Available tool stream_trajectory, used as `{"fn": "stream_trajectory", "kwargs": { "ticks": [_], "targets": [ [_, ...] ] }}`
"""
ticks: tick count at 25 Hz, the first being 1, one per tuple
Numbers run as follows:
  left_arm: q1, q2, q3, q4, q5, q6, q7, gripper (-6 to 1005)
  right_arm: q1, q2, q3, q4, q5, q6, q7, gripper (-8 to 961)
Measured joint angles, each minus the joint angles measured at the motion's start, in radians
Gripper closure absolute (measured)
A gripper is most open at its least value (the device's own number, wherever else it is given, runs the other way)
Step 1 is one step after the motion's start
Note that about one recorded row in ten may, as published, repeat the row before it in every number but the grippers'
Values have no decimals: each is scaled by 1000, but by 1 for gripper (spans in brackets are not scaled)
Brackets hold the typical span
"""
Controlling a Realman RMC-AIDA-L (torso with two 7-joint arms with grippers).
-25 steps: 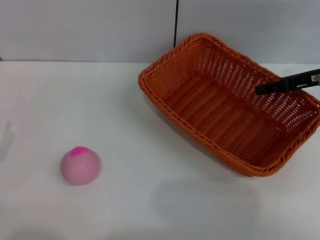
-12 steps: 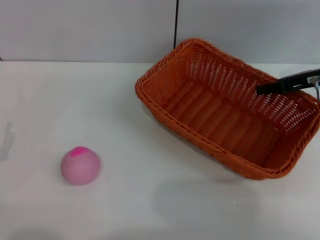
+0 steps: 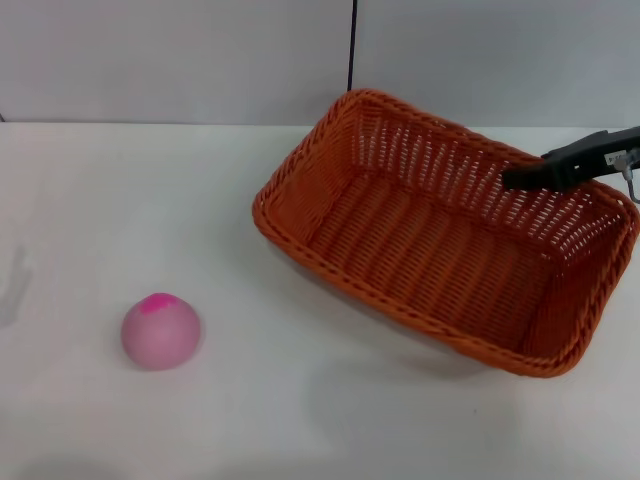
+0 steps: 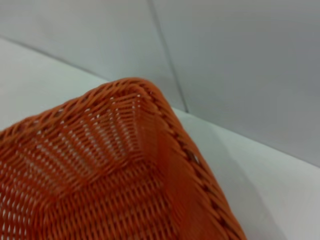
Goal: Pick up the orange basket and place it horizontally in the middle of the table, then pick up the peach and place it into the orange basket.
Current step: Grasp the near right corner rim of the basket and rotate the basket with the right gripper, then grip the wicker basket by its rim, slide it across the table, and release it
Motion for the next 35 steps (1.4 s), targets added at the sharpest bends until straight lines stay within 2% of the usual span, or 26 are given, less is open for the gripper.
{"fn": "stream_trajectory", "kwargs": {
  "ticks": [3, 4, 11, 16, 24, 28, 31, 32, 35],
  "targets": [
    [4, 0, 3, 1, 0, -10, 0, 198, 6, -2, -65, -34, 0, -24, -24, 708],
    [9, 1, 4, 3, 0, -18, 0, 198, 7, 0, -117, -74, 0, -56, -59, 717],
    [37, 0, 5, 6, 0, -52, 0, 198, 24, -2, -221, -177, 1, -144, -134, 762],
    [62, -2, 5, 8, 0, -76, 0, 198, 23, -4, -223, -240, 1, -248, -206, 791],
    [76, -2, 7, 8, 0, -88, 0, 199, -18, -9, -180, -301, 64, -322, -320, 782],
    [75, -1, 36, 6, 0, -110, 0, 199, -36, -21, -145, -276, 164, -328, -450, 778],
    [79, 0, 57, 6, 0, -130, 1, 199, -42, -35, -127, -210, 258, -325, -556, 774],
    [81, 0, 60, 6, 0, -136, 1, 199, -42, -35, -127, -210, 258, -325, -556, 773],
    [91, 0, 70, 7, 0, -148, 2, 202, -20, -52, -125, -130, 273, -292, -596, 770]
  ]
}}
